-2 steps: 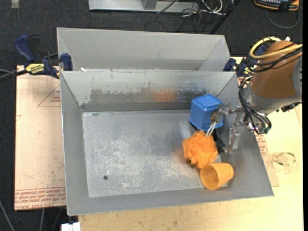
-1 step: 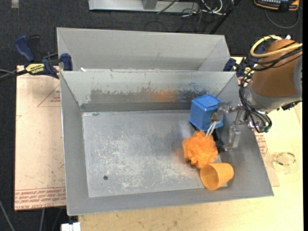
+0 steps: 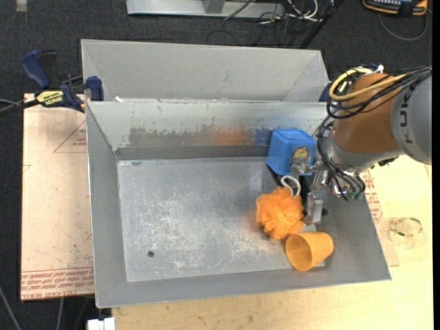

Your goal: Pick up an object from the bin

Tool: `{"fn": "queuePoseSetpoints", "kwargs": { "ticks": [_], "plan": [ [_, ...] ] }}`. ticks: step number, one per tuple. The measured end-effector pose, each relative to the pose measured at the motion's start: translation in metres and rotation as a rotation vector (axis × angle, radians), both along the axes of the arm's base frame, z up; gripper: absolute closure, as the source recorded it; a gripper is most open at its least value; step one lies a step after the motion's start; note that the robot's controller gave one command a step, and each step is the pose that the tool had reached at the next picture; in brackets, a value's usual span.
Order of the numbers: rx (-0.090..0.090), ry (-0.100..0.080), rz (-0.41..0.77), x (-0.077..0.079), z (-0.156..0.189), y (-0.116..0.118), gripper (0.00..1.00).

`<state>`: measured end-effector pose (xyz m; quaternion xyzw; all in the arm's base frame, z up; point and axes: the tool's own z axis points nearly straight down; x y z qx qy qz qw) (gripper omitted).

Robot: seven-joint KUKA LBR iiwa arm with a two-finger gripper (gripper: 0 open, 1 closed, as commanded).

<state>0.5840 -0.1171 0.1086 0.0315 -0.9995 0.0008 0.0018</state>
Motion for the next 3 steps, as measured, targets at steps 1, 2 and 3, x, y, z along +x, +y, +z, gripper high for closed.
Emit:
{"fn": "queuePoseSetpoints", "kwargs": {
  "ticks": [1, 2, 3],
  "plan": [
    [0.004, 0.022, -0.075, 0.002, -0.006, 0.024, 0.00],
    [0.003, -0.002, -0.206, 0.014, 0.030, 0.039, 0.00],
    [0.003, -0.002, -0.135, 0.008, 0.012, 0.041, 0.00]
  ]
}}
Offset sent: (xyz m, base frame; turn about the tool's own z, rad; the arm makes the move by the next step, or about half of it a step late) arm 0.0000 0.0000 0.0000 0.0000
